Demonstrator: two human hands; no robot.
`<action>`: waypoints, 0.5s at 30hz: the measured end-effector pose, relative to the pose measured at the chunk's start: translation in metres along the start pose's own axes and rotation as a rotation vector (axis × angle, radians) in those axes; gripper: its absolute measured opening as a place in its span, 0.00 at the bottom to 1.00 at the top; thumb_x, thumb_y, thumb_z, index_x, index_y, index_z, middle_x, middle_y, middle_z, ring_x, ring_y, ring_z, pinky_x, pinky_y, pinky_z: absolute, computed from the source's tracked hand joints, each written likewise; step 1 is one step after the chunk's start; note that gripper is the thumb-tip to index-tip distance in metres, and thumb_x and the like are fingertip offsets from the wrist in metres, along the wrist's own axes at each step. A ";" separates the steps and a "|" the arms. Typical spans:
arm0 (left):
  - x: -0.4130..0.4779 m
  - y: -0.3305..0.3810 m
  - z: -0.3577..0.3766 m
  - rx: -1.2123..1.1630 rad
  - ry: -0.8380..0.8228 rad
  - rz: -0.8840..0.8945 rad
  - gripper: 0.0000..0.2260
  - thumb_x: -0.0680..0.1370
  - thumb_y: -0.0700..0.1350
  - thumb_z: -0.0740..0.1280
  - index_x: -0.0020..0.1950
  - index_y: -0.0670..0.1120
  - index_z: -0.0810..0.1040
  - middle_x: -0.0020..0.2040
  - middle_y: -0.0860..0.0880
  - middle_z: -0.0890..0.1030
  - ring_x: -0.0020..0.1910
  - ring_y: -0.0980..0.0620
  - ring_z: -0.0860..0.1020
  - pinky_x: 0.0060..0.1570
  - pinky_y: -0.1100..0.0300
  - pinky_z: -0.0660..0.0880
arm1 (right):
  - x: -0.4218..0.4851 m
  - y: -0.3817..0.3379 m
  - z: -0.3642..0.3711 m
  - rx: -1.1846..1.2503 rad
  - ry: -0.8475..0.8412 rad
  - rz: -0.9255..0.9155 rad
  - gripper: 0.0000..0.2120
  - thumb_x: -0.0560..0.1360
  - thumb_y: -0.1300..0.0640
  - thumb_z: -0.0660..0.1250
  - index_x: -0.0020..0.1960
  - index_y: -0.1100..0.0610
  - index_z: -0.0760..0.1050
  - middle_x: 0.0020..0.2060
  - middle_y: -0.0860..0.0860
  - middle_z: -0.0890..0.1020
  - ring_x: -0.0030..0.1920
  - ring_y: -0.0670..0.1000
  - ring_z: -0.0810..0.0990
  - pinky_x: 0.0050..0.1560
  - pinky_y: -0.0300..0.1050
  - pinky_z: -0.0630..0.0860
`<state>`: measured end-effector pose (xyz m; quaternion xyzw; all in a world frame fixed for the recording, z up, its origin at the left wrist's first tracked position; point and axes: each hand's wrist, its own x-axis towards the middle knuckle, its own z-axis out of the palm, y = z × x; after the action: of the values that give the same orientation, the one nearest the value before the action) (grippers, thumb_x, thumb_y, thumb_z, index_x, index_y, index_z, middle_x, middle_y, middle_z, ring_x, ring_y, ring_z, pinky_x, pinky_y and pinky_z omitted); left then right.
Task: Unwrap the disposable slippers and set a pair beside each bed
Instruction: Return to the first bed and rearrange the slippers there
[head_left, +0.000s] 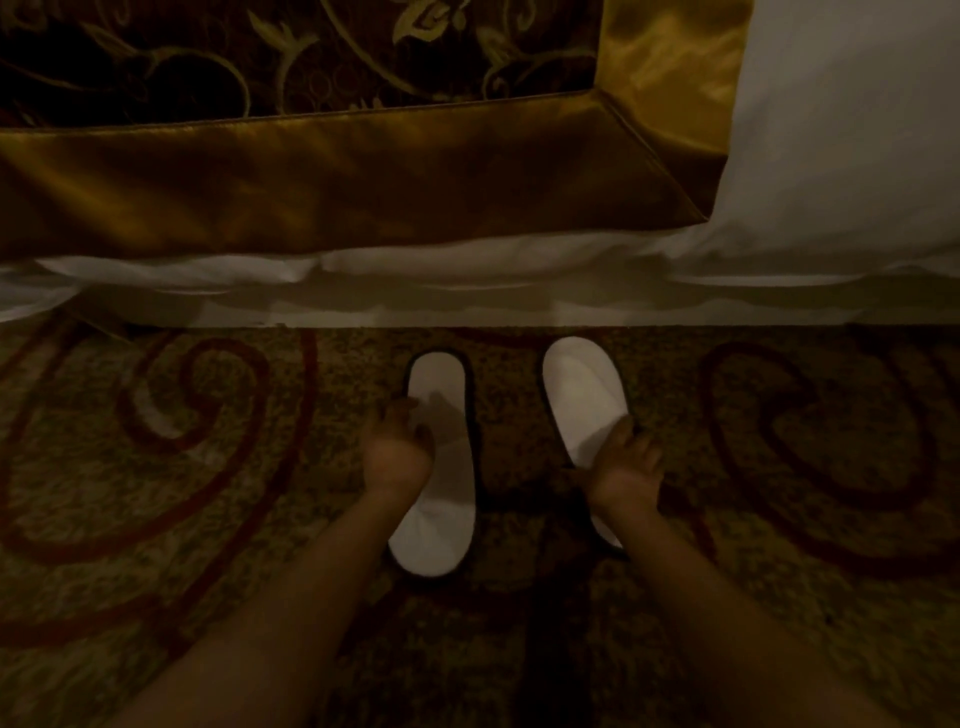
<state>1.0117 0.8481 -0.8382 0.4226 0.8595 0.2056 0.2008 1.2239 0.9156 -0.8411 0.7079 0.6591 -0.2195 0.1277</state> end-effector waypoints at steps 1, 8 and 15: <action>0.000 0.006 0.001 -0.086 -0.001 0.000 0.16 0.79 0.39 0.59 0.67 0.40 0.71 0.64 0.39 0.75 0.61 0.41 0.74 0.59 0.54 0.71 | 0.000 0.004 0.001 0.015 -0.004 -0.018 0.55 0.67 0.35 0.67 0.75 0.63 0.39 0.74 0.63 0.54 0.72 0.63 0.56 0.74 0.53 0.54; 0.025 0.042 -0.009 -0.474 -0.147 -0.248 0.23 0.79 0.47 0.63 0.73 0.45 0.65 0.69 0.41 0.71 0.65 0.41 0.73 0.65 0.52 0.71 | 0.008 0.019 -0.021 0.130 -0.038 -0.520 0.51 0.67 0.47 0.72 0.76 0.56 0.42 0.74 0.57 0.53 0.73 0.57 0.52 0.72 0.46 0.54; 0.047 0.040 -0.029 0.020 -0.491 -0.126 0.24 0.79 0.57 0.56 0.74 0.52 0.63 0.76 0.46 0.63 0.72 0.43 0.65 0.69 0.55 0.62 | 0.007 0.015 -0.045 -0.067 -0.118 -0.890 0.53 0.66 0.51 0.73 0.76 0.48 0.37 0.76 0.45 0.47 0.73 0.47 0.47 0.69 0.36 0.44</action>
<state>0.9961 0.9037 -0.8011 0.4073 0.8117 0.0755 0.4118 1.2452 0.9411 -0.8070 0.3373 0.8977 -0.2716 0.0813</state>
